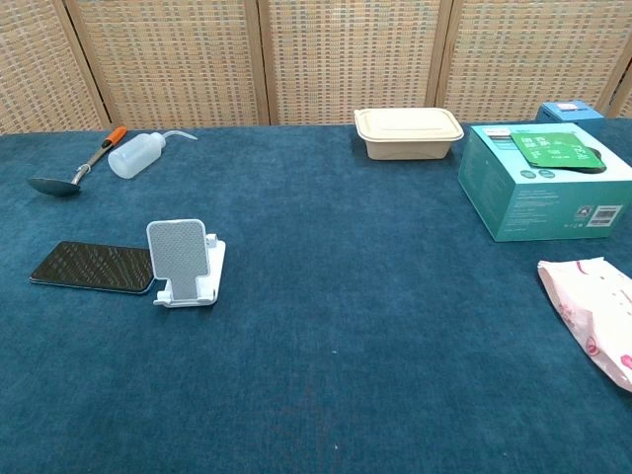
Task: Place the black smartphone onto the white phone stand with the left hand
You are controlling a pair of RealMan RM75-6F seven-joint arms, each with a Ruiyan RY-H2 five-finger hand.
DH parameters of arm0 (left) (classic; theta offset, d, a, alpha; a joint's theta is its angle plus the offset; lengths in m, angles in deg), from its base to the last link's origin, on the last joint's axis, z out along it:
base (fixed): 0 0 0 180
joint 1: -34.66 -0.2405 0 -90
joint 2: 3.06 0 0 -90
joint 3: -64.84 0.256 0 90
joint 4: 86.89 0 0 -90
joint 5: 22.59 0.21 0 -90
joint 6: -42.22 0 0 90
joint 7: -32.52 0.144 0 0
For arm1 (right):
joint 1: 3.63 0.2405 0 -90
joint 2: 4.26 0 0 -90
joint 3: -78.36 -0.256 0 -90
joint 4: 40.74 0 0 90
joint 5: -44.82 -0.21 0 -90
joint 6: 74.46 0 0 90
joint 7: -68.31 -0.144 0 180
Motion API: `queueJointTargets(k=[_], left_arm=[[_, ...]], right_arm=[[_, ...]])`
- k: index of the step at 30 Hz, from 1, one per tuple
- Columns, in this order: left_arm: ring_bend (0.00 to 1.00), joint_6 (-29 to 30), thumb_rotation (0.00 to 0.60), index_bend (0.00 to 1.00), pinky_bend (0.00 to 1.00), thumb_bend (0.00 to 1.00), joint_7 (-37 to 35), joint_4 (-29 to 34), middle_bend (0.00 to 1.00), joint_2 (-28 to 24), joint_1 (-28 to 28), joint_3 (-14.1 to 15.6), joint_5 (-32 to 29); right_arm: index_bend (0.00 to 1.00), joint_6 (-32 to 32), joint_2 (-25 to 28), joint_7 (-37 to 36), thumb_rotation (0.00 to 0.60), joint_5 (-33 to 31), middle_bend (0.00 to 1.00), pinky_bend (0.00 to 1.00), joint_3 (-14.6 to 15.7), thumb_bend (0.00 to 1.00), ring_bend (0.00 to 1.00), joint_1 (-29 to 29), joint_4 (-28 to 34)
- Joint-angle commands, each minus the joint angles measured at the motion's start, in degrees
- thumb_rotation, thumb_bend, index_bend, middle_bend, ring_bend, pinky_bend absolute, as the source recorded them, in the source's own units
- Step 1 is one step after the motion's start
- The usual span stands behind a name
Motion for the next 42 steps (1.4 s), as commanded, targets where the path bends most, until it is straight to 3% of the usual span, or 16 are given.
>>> queueJointTargets(k=[1, 10, 13, 17, 23, 33, 42], left_arm=[[0.0, -0.5, 0.6, 0.0, 0.0, 0.0, -0.4, -0.4, 0.0, -0.1, -0.1, -0.2, 0.1], [0.0, -5.9, 0.6, 0.0, 0.0, 0.0, -2.4, -3.5, 0.0, -1.0, 3.2, -0.8, 2.4], [0.0, -12.5, 0.6, 0.0, 0.0, 0.0, -6.7, -5.7, 0.0, -2.0, 7.7, -0.8, 4.7], [0.0, -26.5, 0.6, 0.0, 0.01, 0.0, -12.9, -19.4, 0.0, 2.7, 17.7, -1.5, 6.9], [0.03, -34.6, 0.6, 0.02, 0.06, 0.0, -17.8, -25.6, 0.0, 5.7, 22.8, 0.3, 8.7], [0.12, -41.4, 0.6, 0.08, 0.14, 0.0, -17.9, -28.3, 0.12, 9.3, 26.8, 1.5, 8.4], [0.16, -45.4, 0.6, 0.12, 0.17, 0.0, -14.5, -29.9, 0.15, 13.2, 28.5, 0.1, 4.0]], right_arm=[[0.0, 0.1, 0.1, -0.1, 0.6, -0.1, 0.0, 0.0, 0.0, 0.0, 0.0, 0.0, 0.1], [0.0, 0.4, 0.5, -1.0, 0.6, -0.6, 0.0, 0.0, -0.2, 0.0, 0.0, 0.0, 0.1], [0.0, 0.7, 0.6, -1.0, 0.6, -0.9, 0.0, 0.0, -0.2, 0.0, 0.0, 0.1, 0.2], [0.0, 1.2, 0.6, -0.9, 0.6, -1.8, 0.0, 0.0, -0.6, 0.0, 0.0, 0.2, 0.1], [0.0, 1.9, 0.5, -0.6, 0.6, -2.6, 0.0, 0.0, -0.9, 0.0, 0.0, 0.5, 0.1], [0.0, 2.6, 0.2, -0.3, 0.6, -3.2, 0.0, 0.0, -0.9, 0.0, 0.0, 0.8, -0.1], [0.0, 2.7, 0.5, -1.0, 0.6, -3.4, 0.0, 0.0, -1.0, 0.0, 0.0, 0.8, -0.1]])
